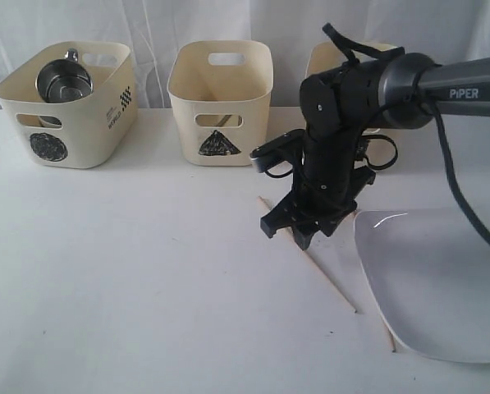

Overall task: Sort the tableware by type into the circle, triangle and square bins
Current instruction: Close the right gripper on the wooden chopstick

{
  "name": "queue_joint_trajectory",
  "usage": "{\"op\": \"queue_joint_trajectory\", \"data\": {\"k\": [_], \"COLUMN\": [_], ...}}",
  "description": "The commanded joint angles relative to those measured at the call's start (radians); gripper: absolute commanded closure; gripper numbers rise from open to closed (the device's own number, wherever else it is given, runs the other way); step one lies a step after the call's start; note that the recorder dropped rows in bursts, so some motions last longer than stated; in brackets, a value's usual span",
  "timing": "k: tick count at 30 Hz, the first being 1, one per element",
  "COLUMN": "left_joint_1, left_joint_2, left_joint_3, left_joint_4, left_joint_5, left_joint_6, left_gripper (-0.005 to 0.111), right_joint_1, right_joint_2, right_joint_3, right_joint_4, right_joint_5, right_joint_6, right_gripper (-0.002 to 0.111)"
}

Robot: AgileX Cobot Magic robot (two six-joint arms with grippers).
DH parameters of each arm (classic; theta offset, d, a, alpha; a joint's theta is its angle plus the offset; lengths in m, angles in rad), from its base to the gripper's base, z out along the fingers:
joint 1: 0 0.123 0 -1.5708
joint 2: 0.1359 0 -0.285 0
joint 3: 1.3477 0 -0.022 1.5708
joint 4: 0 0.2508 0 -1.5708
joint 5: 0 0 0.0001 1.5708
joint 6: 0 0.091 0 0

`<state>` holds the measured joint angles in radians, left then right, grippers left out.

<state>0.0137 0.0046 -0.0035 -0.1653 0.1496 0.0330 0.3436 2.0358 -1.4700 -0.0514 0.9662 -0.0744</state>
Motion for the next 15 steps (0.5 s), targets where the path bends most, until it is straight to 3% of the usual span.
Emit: {"op": "queue_joint_trajectory", "data": {"k": [1, 15], "left_joint_1": [0.001, 0.001], "left_joint_2": [-0.005, -0.005], "left_joint_3": [0.003, 0.003], "left_joint_4": [-0.004, -0.004], "left_joint_5": [0.0, 0.0], "left_joint_6": [-0.006, -0.006], "left_gripper": [0.107, 0.107], "right_joint_1": [-0.006, -0.006], "right_joint_2": [0.004, 0.086], "right_joint_3": [-0.019, -0.034], "right_joint_4": [0.036, 0.058], "right_joint_5": [-0.026, -0.046], "right_joint_6": [-0.056, -0.083], "right_gripper": [0.065, 0.068]}}
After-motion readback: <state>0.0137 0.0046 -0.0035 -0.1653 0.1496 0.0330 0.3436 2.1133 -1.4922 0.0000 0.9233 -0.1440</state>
